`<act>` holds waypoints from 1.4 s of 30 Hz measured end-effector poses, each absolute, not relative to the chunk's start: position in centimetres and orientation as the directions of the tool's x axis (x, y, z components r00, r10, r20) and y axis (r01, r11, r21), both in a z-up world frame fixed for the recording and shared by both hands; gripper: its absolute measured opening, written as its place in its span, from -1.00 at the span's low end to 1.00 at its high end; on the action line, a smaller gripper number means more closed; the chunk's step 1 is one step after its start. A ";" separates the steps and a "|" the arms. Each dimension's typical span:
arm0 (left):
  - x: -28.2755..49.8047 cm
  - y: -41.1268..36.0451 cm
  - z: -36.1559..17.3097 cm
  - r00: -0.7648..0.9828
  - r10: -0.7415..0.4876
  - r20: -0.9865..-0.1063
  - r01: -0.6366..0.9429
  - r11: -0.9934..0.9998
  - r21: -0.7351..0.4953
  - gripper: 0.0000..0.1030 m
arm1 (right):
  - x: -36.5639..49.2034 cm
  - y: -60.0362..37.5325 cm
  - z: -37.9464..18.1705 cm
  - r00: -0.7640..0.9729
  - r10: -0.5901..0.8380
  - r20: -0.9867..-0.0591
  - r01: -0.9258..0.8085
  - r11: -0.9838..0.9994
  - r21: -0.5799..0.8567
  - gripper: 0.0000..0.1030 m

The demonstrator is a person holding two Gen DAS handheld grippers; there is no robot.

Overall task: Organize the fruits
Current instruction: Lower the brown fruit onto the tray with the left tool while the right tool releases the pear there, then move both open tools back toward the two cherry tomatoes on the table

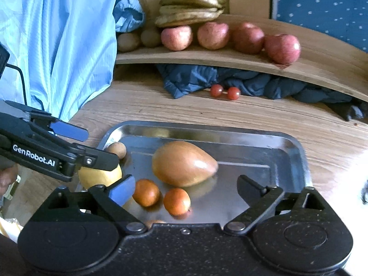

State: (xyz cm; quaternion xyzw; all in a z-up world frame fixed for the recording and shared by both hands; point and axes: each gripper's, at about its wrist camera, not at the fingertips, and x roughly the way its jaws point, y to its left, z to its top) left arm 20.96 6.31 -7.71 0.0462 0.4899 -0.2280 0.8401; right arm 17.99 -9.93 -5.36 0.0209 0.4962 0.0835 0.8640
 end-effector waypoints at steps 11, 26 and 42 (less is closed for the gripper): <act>19.0 7.0 -6.9 0.381 -0.357 -0.853 0.512 0.849 -0.127 0.99 | 14.6 -11.0 -2.9 0.489 0.102 -0.866 -0.084 0.994 0.070 0.99; 18.6 8.0 -6.7 0.353 -0.320 -0.879 0.502 0.857 -0.111 0.99 | 13.7 -11.6 -2.9 0.392 0.092 -0.915 -0.165 0.986 0.029 0.99; 21.1 4.8 -6.0 0.352 -0.297 -0.888 0.480 0.872 -0.101 0.99 | 15.6 -15.9 -2.6 0.376 0.099 -0.921 -0.182 0.983 0.031 0.99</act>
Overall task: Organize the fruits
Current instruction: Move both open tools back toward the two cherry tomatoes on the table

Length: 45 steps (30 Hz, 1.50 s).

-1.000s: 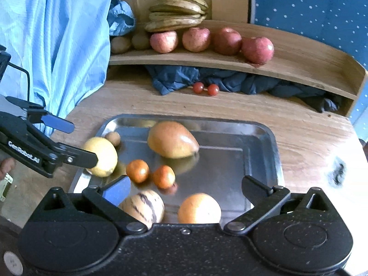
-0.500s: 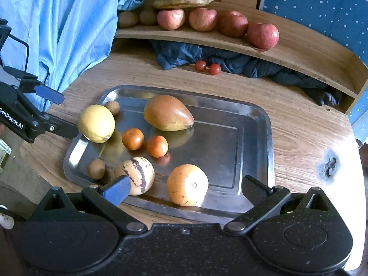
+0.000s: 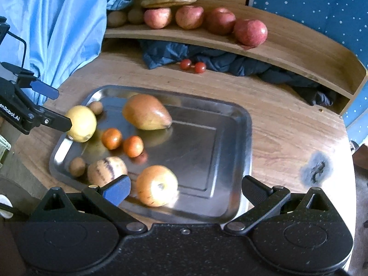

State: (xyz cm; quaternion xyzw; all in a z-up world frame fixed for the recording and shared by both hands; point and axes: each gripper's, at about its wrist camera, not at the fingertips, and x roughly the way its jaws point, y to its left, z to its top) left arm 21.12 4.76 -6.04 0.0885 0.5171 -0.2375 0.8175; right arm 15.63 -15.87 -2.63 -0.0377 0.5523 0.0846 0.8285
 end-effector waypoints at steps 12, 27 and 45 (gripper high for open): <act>24.7 0.1 -6.4 0.417 -0.274 -0.866 0.416 0.905 -0.086 0.99 | 20.0 -18.9 -3.0 0.406 0.142 -0.903 -0.227 0.973 0.051 0.99; 29.8 -3.2 -8.1 0.460 -0.222 -0.860 0.233 0.965 -0.124 0.99 | 27.4 -20.6 -5.4 0.436 0.199 -0.878 -0.319 0.946 0.056 0.99; 35.5 -4.5 -11.0 0.424 -0.128 -0.897 0.055 0.992 -0.115 0.99 | 34.0 -19.8 -9.4 0.455 0.264 -0.850 -0.384 0.920 0.080 0.95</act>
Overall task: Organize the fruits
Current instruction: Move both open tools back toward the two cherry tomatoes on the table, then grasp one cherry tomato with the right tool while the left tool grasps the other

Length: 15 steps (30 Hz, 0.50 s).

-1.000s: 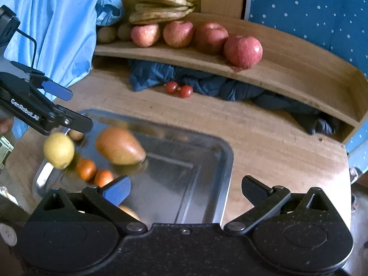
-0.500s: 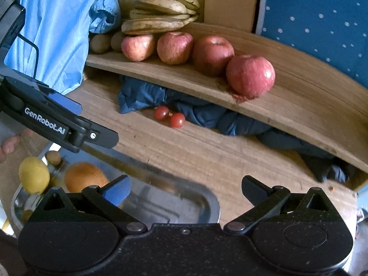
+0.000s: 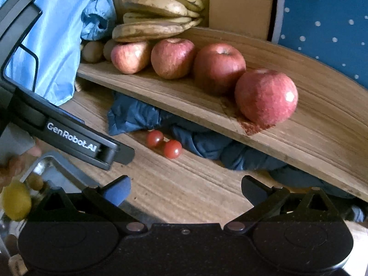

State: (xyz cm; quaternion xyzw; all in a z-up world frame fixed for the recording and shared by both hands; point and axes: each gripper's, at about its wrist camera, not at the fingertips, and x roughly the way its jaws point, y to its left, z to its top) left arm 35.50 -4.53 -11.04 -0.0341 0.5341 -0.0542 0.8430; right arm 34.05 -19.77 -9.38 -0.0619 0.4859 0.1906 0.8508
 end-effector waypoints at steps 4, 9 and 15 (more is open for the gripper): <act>36.2 -4.9 -11.7 0.408 -0.142 -0.902 0.034 0.990 -0.140 0.99 | 34.9 -19.5 -10.5 0.440 0.275 -0.855 -0.409 0.909 0.082 0.87; 36.8 -5.0 -12.3 0.400 -0.154 -0.904 0.011 0.987 -0.163 0.98 | 36.1 -19.5 -11.4 0.431 0.302 -0.850 -0.426 0.899 0.104 0.74; 37.0 -4.9 -12.8 0.399 -0.193 -0.896 0.001 0.978 -0.211 0.68 | 36.9 -19.2 -11.9 0.425 0.329 -0.843 -0.443 0.888 0.123 0.58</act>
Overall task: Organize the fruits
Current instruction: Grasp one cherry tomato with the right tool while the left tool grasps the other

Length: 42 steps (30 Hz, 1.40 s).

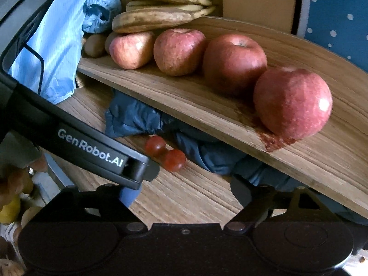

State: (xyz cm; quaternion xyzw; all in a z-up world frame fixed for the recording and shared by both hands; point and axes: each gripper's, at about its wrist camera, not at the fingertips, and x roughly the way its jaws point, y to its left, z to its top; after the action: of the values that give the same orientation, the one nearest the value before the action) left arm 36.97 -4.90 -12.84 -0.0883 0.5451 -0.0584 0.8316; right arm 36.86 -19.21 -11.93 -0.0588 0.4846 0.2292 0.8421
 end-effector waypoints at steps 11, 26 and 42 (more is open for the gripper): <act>38.2 -5.1 -13.1 0.416 -0.219 -0.882 0.002 0.971 -0.240 0.22 | 37.2 -18.1 -12.4 0.416 0.353 -0.838 -0.456 0.878 0.144 0.11; 40.4 -5.1 -13.3 0.425 -0.231 -0.875 -0.015 0.965 -0.262 -0.09 | 37.8 -17.6 -12.8 0.415 0.341 -0.843 -0.449 0.883 0.136 -0.04; 41.0 -4.0 -13.9 0.425 -0.222 -0.878 -0.026 0.966 -0.256 -0.26 | 37.9 -17.4 -13.2 0.412 0.343 -0.844 -0.451 0.882 0.138 -0.25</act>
State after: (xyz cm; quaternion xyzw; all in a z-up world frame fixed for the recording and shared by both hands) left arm 40.97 -4.03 -13.94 -0.1161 0.5331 -0.0586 0.8360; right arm 37.90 -17.39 -13.18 -0.0551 0.4879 0.2366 0.8384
